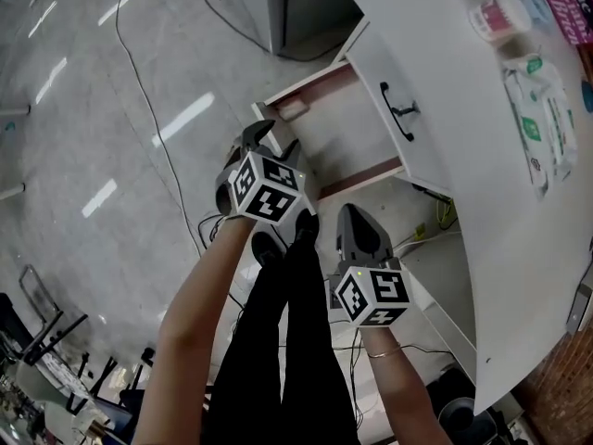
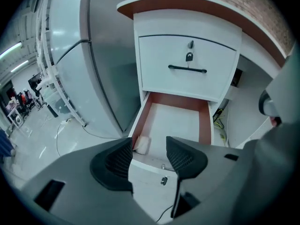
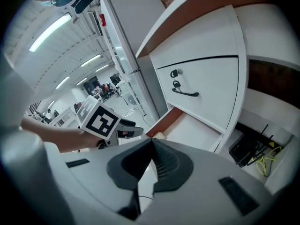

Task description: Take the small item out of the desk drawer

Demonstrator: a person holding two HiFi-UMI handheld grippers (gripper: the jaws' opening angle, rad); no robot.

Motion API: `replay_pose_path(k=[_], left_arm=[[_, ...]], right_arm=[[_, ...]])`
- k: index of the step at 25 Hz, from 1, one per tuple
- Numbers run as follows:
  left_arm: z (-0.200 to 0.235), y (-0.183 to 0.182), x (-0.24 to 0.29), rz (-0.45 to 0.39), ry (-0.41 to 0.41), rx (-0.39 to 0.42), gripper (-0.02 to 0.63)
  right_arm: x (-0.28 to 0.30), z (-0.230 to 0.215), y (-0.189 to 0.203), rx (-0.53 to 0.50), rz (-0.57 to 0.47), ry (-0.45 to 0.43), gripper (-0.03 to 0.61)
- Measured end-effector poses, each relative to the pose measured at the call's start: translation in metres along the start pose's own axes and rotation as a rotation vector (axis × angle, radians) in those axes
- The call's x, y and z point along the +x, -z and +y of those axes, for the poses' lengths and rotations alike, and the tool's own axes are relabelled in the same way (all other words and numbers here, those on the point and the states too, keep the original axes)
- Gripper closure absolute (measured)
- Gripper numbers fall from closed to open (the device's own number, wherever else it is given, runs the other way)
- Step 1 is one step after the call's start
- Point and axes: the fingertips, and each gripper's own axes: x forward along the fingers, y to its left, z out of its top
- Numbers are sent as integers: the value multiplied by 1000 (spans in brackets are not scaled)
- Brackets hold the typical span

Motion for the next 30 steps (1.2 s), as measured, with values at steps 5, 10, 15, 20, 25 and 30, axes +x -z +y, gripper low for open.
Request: replay_pose_path(k=[5, 10, 15, 20, 25, 30], left_arm=[[-1, 3, 30, 73, -18, 135, 383], [-6, 8, 63, 171, -38, 279, 383], [-2, 3, 90, 236, -71, 345, 383], [4, 14, 118, 329, -108, 429, 383], [8, 26, 138, 388, -130, 493, 383], [8, 30, 155, 426, -135, 532, 383]], right_arm=[[12, -8, 12, 37, 5, 6, 572], [23, -16, 19, 58, 13, 19, 572], [34, -24, 17, 80, 12, 26, 572], [44, -28, 19, 79, 25, 31, 572], [54, -34, 23, 76, 44, 38, 572], [63, -37, 24, 77, 57, 45, 572]])
